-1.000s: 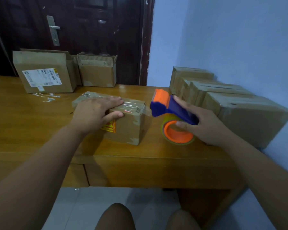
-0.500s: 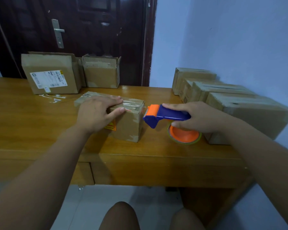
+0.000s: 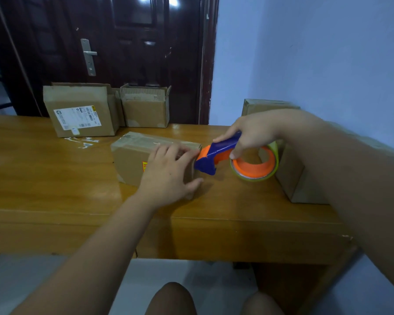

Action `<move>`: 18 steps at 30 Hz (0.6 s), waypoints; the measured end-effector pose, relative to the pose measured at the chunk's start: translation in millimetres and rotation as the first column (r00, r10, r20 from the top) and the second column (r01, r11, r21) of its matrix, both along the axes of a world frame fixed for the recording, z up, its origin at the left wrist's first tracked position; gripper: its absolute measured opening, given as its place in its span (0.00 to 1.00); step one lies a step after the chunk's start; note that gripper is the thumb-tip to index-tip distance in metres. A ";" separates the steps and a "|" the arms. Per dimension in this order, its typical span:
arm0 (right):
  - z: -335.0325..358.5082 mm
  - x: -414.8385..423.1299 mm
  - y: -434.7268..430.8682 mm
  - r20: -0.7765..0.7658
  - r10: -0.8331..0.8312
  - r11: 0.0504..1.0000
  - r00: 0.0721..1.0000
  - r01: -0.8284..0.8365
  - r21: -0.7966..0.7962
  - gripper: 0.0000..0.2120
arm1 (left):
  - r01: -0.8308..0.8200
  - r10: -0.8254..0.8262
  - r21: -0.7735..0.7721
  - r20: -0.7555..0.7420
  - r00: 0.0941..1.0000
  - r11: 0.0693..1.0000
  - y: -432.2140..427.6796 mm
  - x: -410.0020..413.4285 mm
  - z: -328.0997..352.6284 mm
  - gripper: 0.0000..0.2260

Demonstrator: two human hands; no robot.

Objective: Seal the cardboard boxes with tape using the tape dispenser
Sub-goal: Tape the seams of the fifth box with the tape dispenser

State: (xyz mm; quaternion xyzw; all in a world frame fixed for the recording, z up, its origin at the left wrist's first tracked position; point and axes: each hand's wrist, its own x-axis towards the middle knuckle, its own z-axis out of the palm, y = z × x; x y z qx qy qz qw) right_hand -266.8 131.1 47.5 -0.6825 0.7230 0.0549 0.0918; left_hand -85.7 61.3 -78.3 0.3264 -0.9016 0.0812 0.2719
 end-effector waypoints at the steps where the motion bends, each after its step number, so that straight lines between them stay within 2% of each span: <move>1: 3.2 2.4 -2.1 -0.011 0.002 1.000 1.000 -0.001 0.014 0.24 | -0.048 0.048 -0.029 0.007 0.999 0.998 1.7 -3.4 -5.0 0.30; 3: 7.5 6.1 -6.7 -0.036 0.001 0.999 0.999 0.000 0.043 0.24 | -0.094 0.088 -0.054 -0.106 0.990 0.994 5.5 -11.9 -13.4 0.28; 5: 9.5 8.7 -10.4 -0.039 -0.010 0.997 0.999 0.012 0.073 0.24 | -0.111 0.096 -0.047 -0.245 0.965 0.993 5.9 -20.6 -19.2 0.22; 8: 12.0 9.2 -13.3 -0.049 -0.016 0.995 0.999 0.021 0.101 0.24 | -0.101 0.072 -0.067 -0.338 0.938 0.993 4.0 -26.1 -22.5 0.17; 11: 12.6 5.7 -15.4 -0.007 -0.043 0.989 0.999 0.043 0.138 0.22 | -0.069 0.035 -0.086 -0.353 0.935 0.994 0.8 -22.5 -23.5 0.17; 13: 5.7 -2.1 -20.5 0.127 -0.142 0.972 0.982 0.114 0.207 0.20 | -0.042 0.020 -0.063 -0.326 0.945 0.997 -1.0 -17.4 -23.3 0.20; 16: -15.2 -22.6 -25.5 0.307 -0.334 0.913 0.891 0.225 0.342 0.36 | 0.002 -0.014 -0.052 -0.230 0.973 0.999 -5.2 -8.4 -22.7 0.29; 18: -27.7 -35.1 -23.3 0.390 -0.410 0.876 0.825 0.237 0.419 0.33 | 0.049 -0.056 -0.039 -0.223 0.973 0.998 -8.9 -2.5 -20.8 0.32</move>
